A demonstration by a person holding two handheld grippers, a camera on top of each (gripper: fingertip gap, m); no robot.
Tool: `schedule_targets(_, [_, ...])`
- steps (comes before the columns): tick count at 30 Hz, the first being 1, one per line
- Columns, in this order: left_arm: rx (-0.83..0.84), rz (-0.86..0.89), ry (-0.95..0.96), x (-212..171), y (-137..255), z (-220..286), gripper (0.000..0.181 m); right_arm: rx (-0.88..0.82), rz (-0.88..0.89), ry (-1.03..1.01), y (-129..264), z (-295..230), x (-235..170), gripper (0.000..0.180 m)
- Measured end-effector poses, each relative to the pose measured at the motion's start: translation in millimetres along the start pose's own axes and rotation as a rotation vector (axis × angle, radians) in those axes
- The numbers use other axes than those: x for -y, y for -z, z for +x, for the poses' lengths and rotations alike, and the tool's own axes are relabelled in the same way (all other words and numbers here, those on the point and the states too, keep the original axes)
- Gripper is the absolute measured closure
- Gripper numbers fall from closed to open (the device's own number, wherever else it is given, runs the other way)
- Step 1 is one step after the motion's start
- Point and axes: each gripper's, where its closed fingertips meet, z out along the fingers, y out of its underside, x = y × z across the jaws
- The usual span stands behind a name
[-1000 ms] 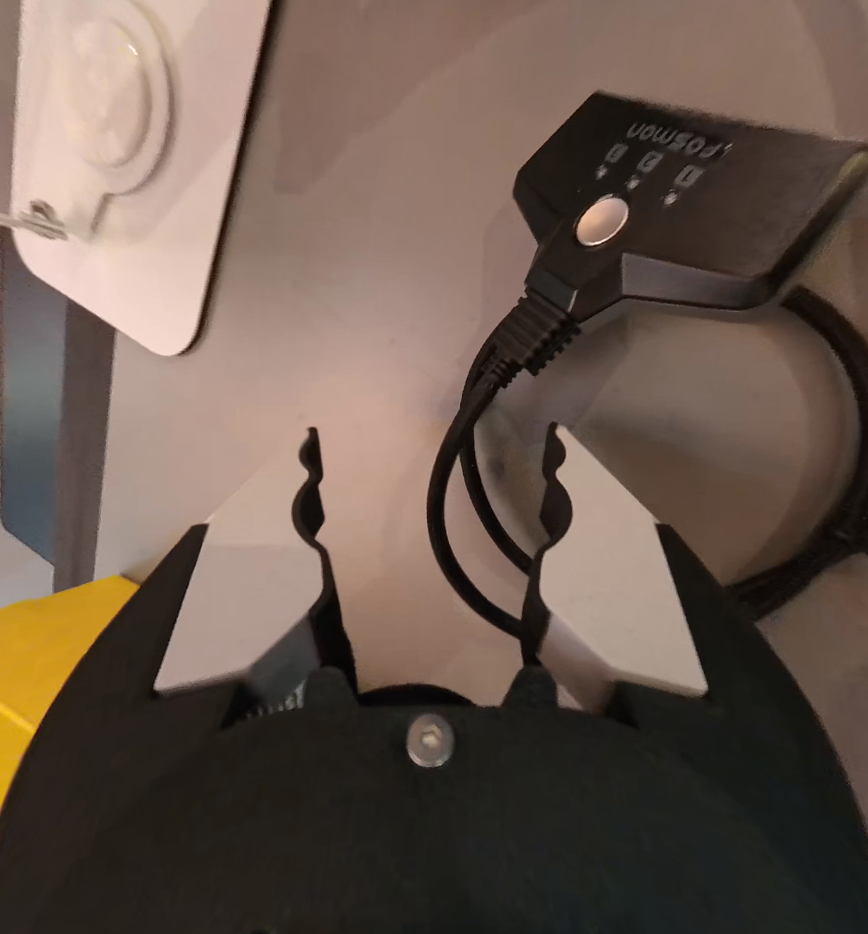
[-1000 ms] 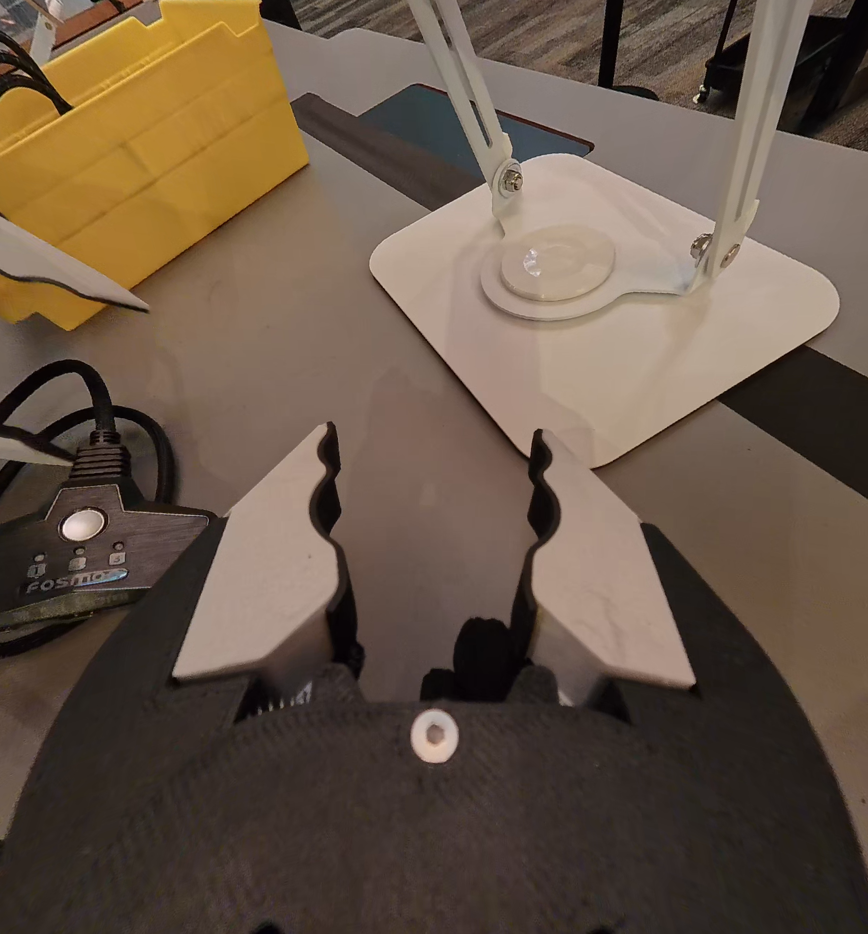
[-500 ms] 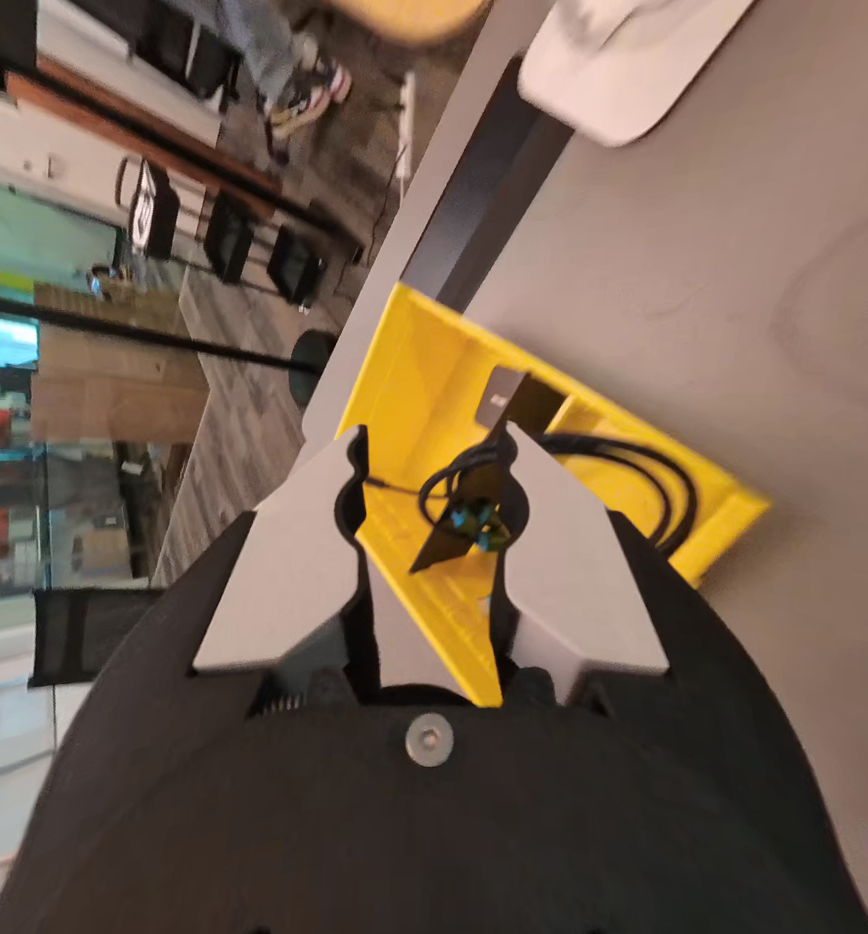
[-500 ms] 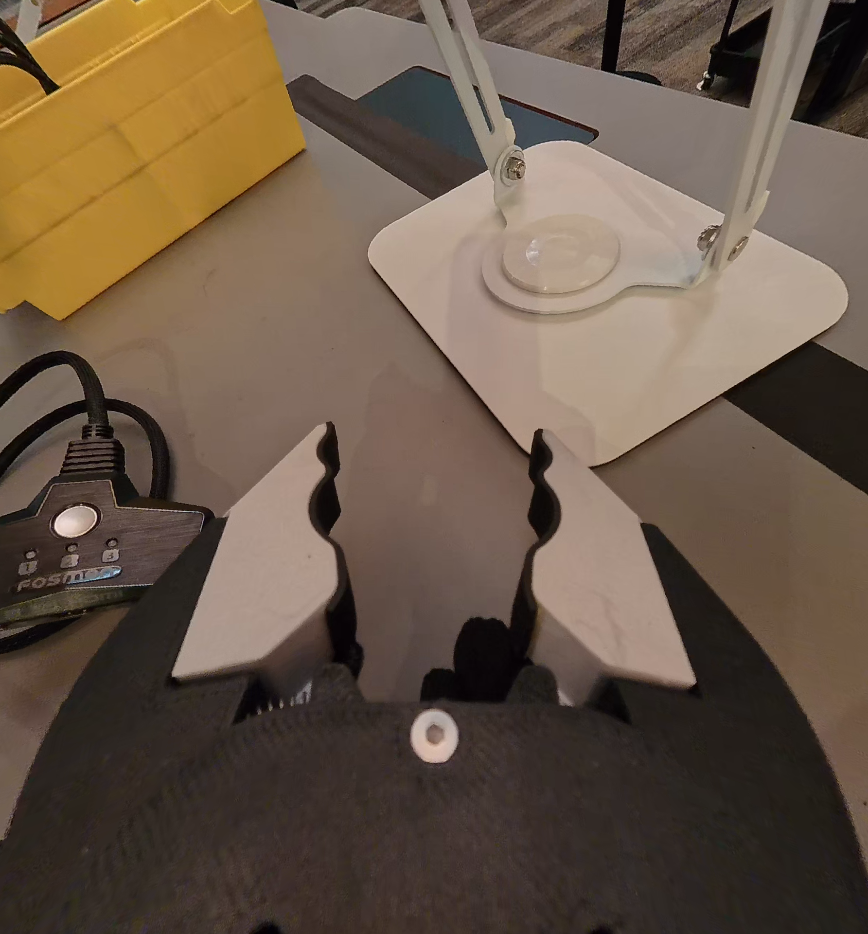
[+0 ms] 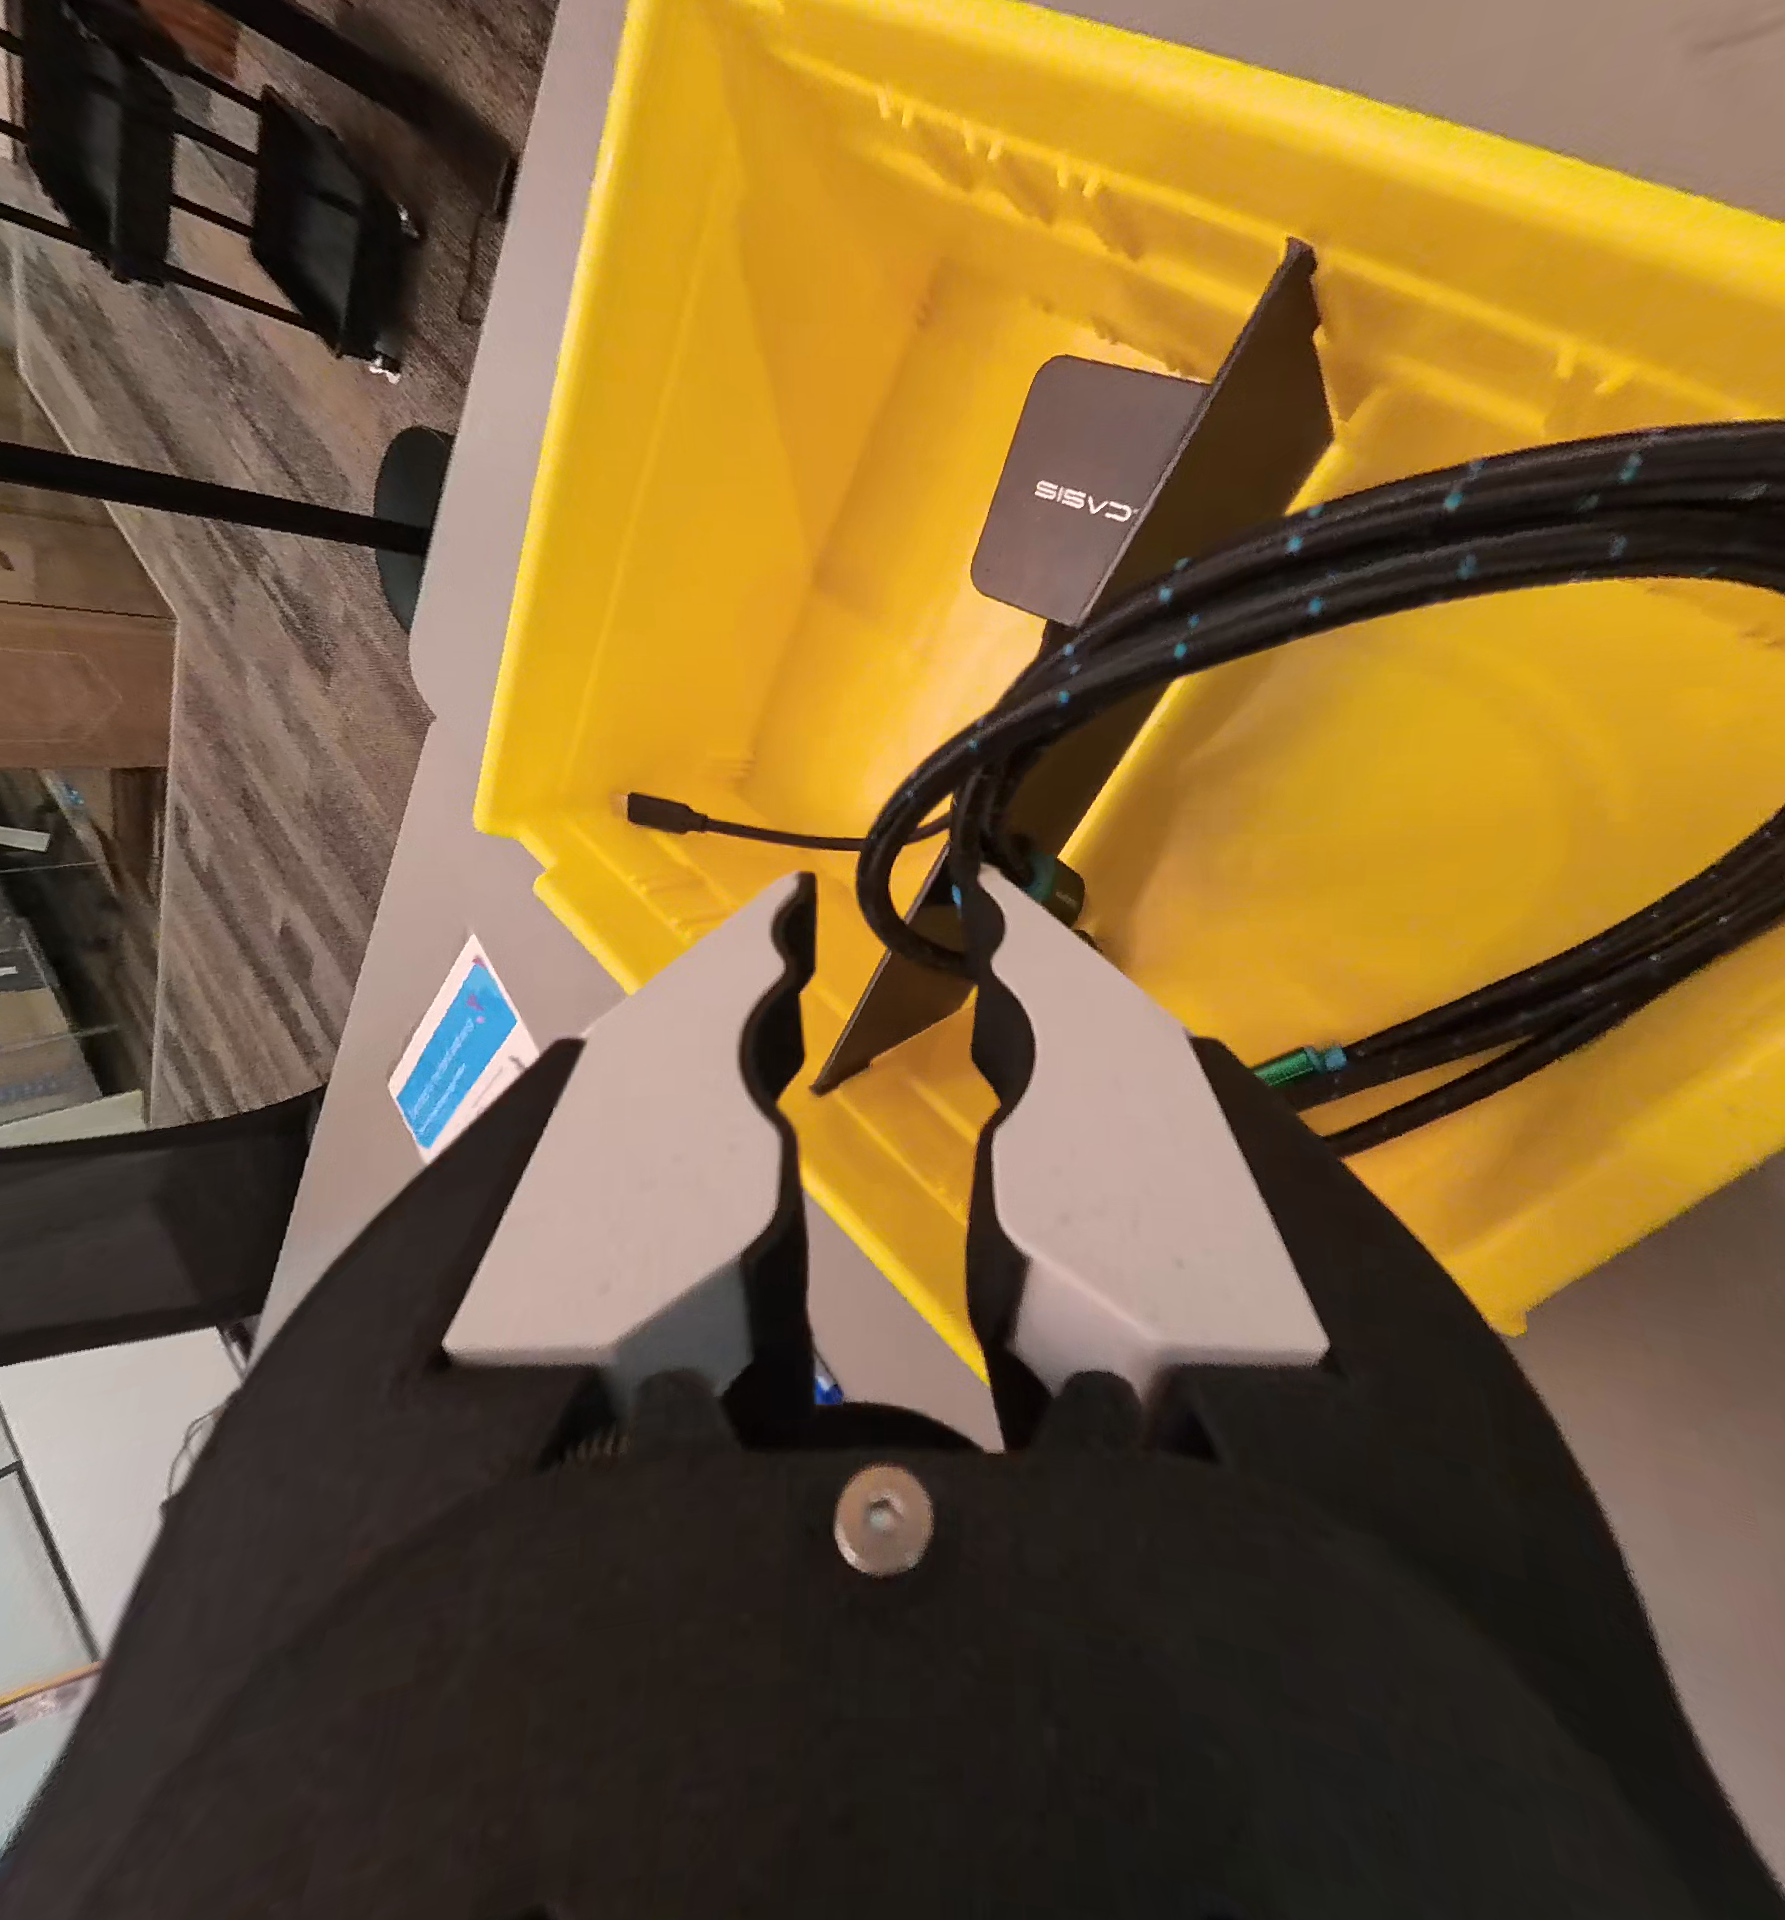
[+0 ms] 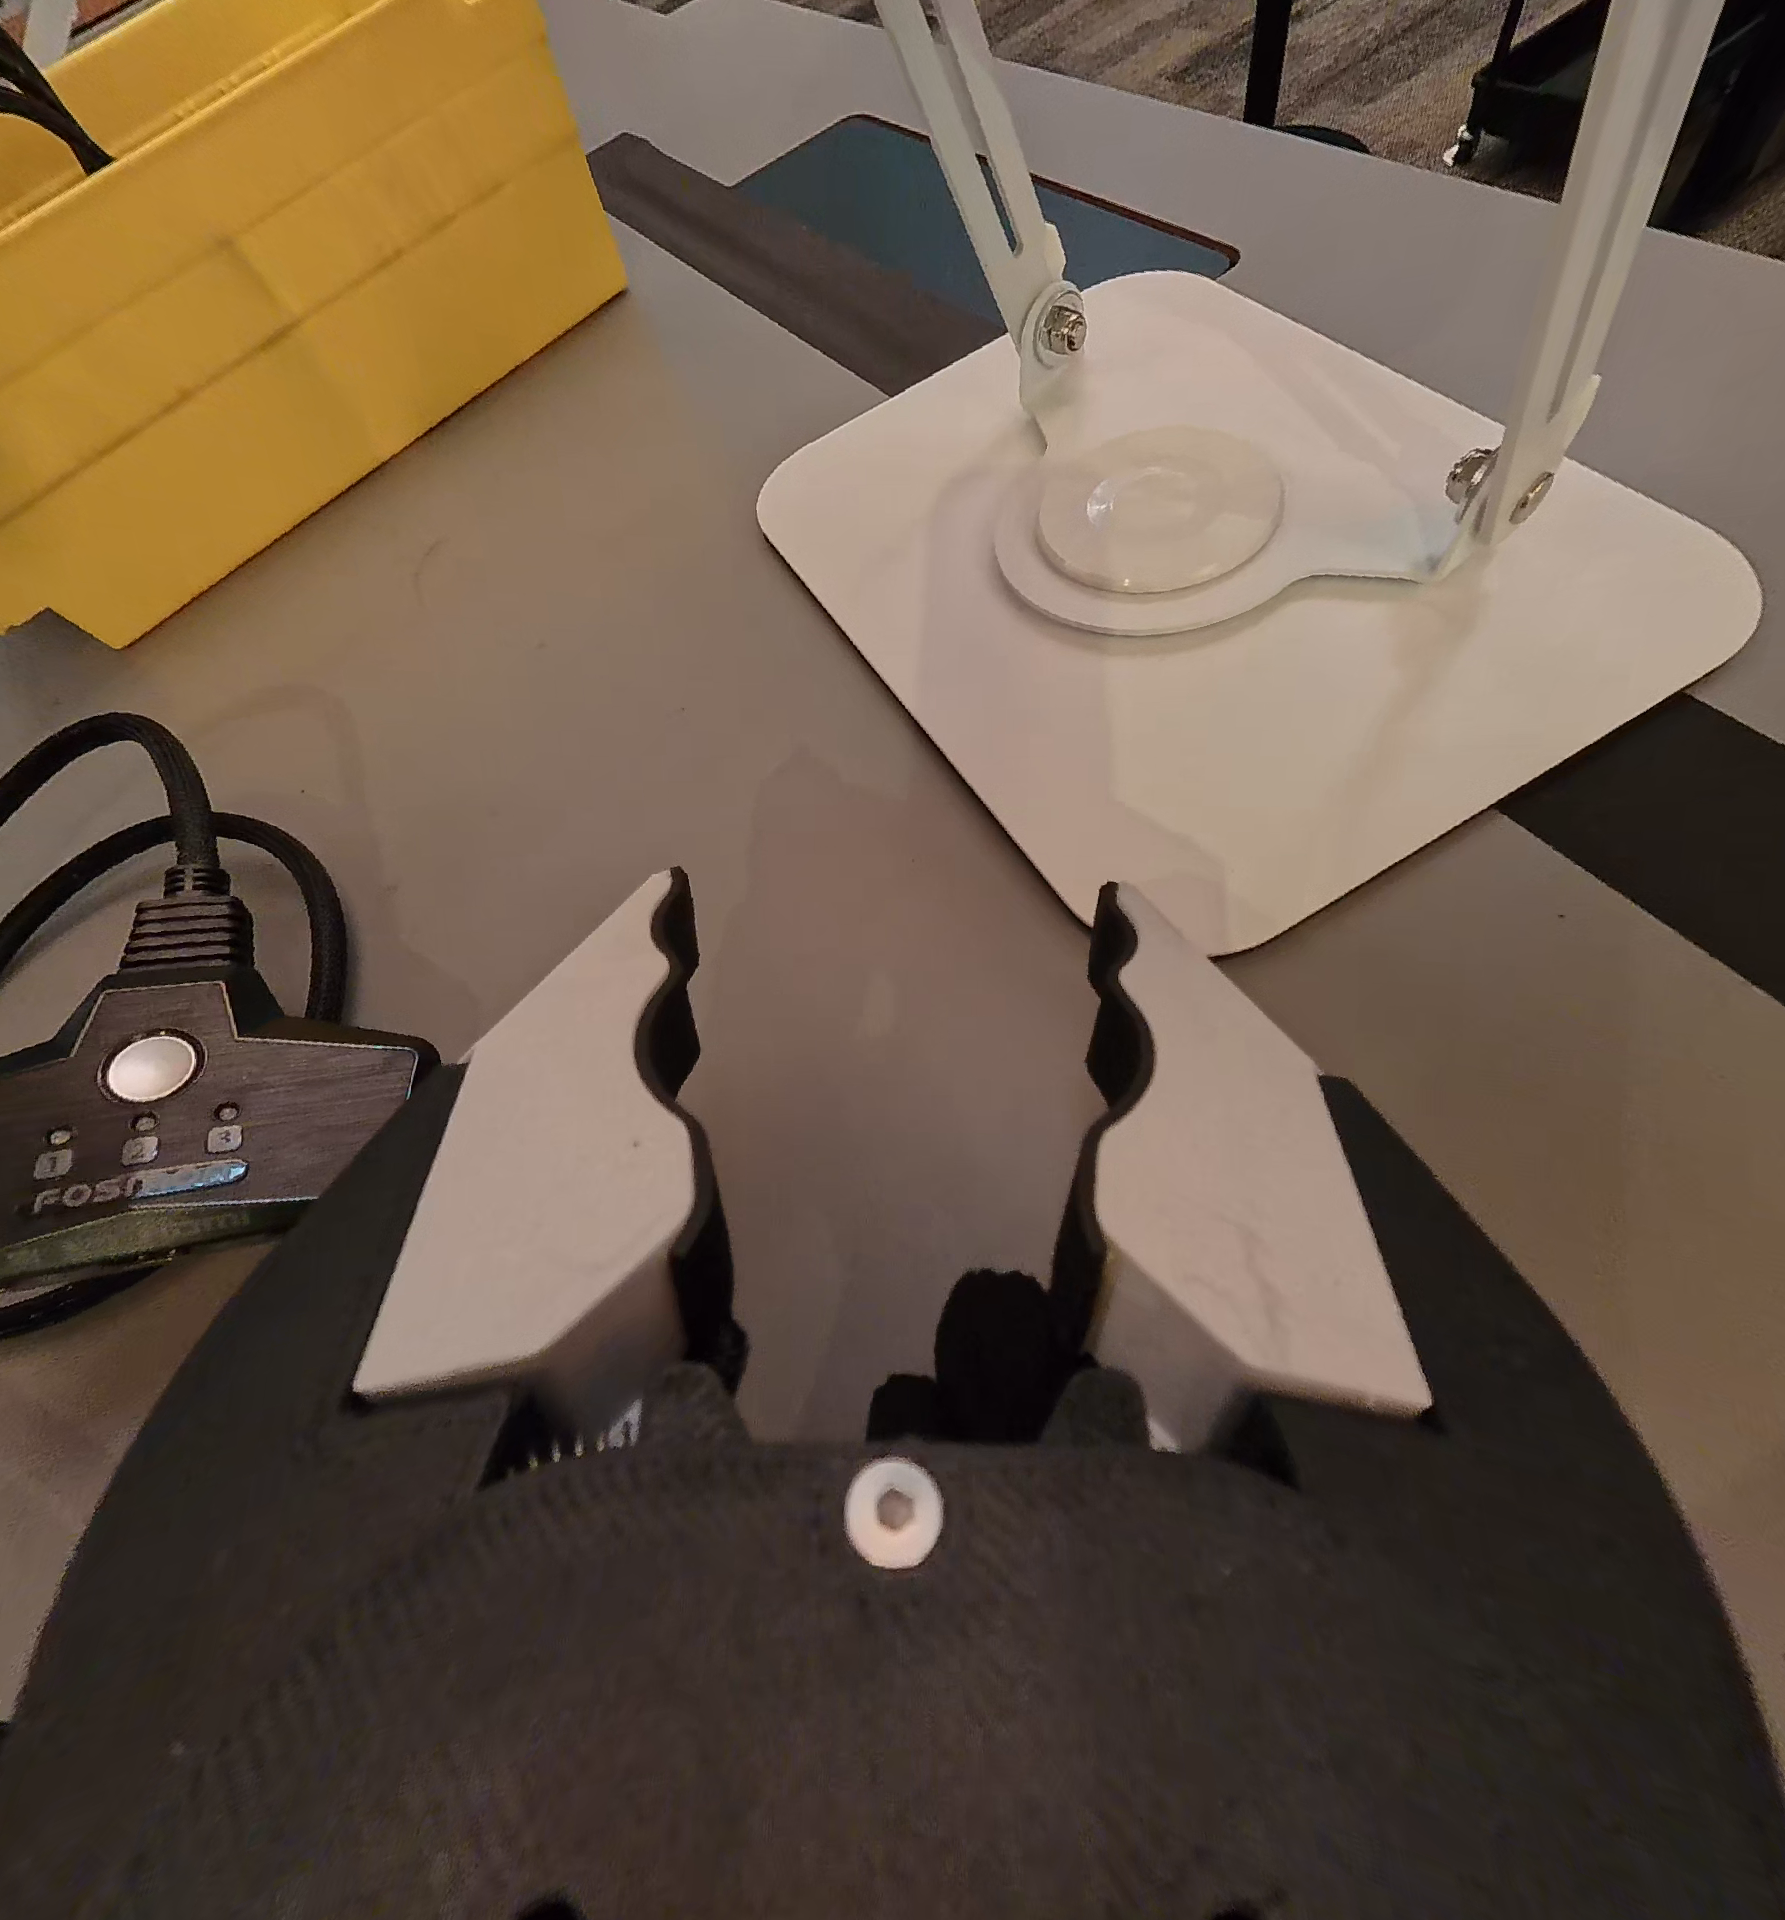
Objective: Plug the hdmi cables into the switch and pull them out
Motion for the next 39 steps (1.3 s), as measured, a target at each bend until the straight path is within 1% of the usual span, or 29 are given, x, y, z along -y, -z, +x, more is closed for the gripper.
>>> schedule_targets(3, [0.010,0.009,-0.014,0.4,-4.2,-0.4,0.170,0.001,-0.001,-0.001,-0.1,0.0,-0.1,0.105])
schedule_targets(6, [0.025,0.022,0.000,0.4,-4.2,-2.3,0.175,0.001,-0.002,0.000,-0.3,-0.2,-0.2,0.105])
schedule_targets(12, [0.078,0.059,-0.016,-1.1,9.2,-3.8,0.176,0.002,-0.003,0.000,-0.3,-0.3,-0.2,0.104])
schedule_targets(24, [0.232,0.160,-0.004,-6.3,66.8,-16.0,0.176,0.005,-0.005,-0.002,-0.6,-0.4,-0.2,0.104])
schedule_targets(33, [0.317,0.269,0.123,-7.4,112.8,-35.3,0.176,0.007,-0.004,-0.004,-0.4,-0.5,0.1,0.104])
schedule_targets(36, [0.344,0.312,0.136,1.3,132.7,-41.2,0.176,0.007,-0.003,-0.004,-0.4,-0.5,0.1,0.104])
schedule_targets(39, [0.356,0.379,0.148,20.0,158.1,-44.7,0.176,0.008,-0.002,-0.005,-0.2,-0.5,0.3,0.104])
